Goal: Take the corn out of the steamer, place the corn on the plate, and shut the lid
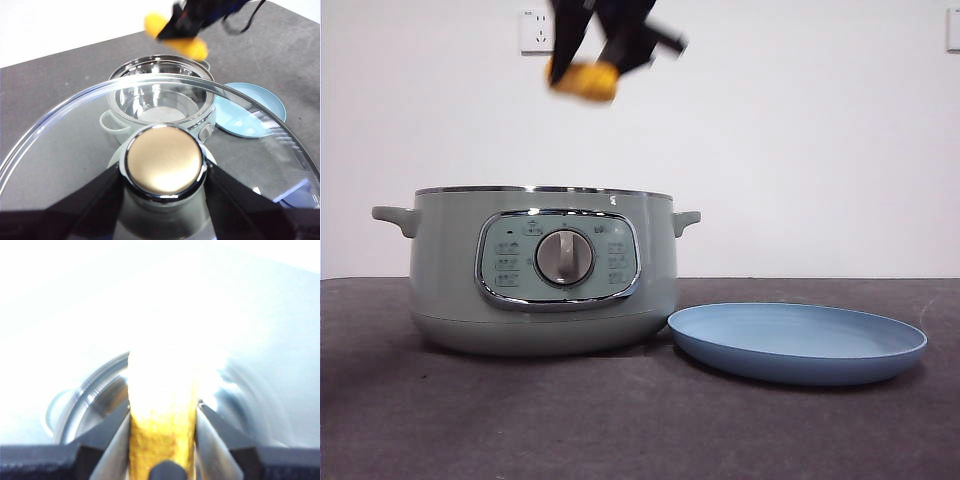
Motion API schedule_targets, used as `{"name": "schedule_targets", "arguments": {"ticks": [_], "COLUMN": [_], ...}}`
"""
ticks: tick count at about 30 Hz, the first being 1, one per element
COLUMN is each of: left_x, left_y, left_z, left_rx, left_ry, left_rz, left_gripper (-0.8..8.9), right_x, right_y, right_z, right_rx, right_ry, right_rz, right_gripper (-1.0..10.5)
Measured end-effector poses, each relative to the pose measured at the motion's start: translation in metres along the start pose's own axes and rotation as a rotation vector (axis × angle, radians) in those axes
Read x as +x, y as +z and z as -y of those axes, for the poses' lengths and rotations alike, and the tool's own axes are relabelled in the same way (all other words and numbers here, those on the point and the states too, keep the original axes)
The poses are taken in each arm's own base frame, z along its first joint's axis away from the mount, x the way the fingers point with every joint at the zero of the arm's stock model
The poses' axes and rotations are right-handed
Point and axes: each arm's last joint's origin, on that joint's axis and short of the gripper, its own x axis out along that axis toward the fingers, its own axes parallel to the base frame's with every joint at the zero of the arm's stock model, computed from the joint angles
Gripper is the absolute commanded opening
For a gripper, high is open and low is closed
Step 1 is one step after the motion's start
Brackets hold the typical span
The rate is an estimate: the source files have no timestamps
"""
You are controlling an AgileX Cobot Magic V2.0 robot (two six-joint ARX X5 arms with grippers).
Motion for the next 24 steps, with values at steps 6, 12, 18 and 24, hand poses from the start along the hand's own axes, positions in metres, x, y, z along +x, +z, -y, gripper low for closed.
{"name": "schedule_targets", "arguments": {"ticks": [6,12,18,24], "left_x": [0.000,0.000,0.000,0.000], "left_y": [0.000,0.000,0.000,0.000], "left_z": [0.000,0.000,0.000,0.000], "left_rx": [0.000,0.000,0.000,0.000], "left_ry": [0.000,0.000,0.000,0.000], "left_rz": [0.000,0.000,0.000,0.001], "left_gripper": [-0.08,-0.08,-0.08,-0.08], "right_x": [-0.059,-0.121,-0.128,-0.096], "right_y": [0.007,0.008,-0.026,-0.092], "right_z": [0.023,0.058,0.082,0.098], "right_rx": [-0.018,0.032,0.080,0.152], "right_ry": [-0.118,-0.213,-0.257,-0.238], "right_rz": [-0.029,-0.017,-0.049,-0.105], "right_gripper": [-0.1,-0.1,-0.1,-0.1]}}
